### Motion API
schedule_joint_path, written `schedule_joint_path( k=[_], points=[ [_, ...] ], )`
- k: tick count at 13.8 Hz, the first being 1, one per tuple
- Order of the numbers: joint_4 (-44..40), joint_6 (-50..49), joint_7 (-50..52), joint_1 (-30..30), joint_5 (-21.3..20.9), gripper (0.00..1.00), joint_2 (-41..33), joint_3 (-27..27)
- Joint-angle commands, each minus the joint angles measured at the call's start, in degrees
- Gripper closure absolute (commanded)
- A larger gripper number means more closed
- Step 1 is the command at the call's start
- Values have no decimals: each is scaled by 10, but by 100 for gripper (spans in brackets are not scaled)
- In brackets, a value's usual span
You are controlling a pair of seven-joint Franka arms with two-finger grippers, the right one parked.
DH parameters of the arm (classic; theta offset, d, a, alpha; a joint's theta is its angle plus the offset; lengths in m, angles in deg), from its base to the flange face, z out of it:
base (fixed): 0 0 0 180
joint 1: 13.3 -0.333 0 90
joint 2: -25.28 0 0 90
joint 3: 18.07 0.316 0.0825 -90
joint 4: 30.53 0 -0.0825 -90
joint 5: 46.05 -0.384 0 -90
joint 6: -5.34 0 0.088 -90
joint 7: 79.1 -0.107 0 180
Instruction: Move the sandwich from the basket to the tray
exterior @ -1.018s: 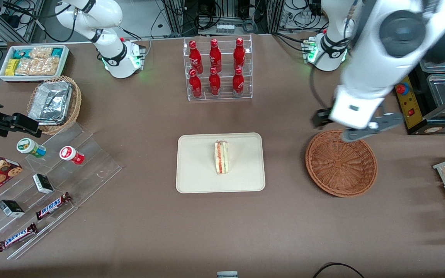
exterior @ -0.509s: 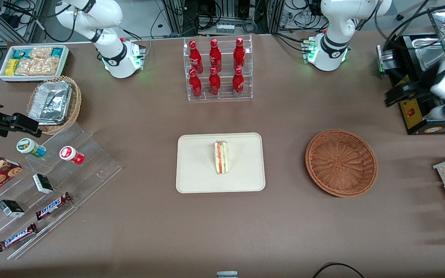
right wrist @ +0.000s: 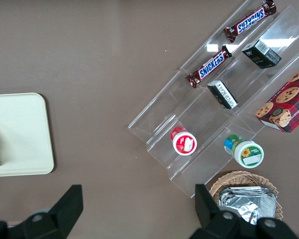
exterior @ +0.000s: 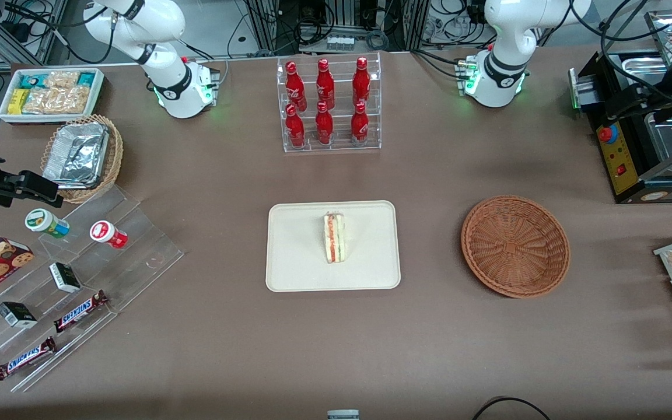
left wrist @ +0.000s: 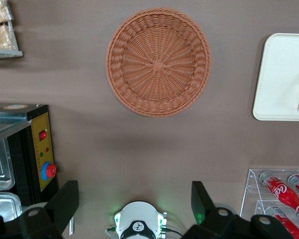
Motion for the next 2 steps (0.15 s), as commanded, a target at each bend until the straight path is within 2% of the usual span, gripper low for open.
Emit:
schedule_joint_path(
  k=[1,2],
  points=[
    [-5,5,-2,2,-1,1,2,-13],
    [-6,5,-1,2,-7,1,4,-13]
  ],
)
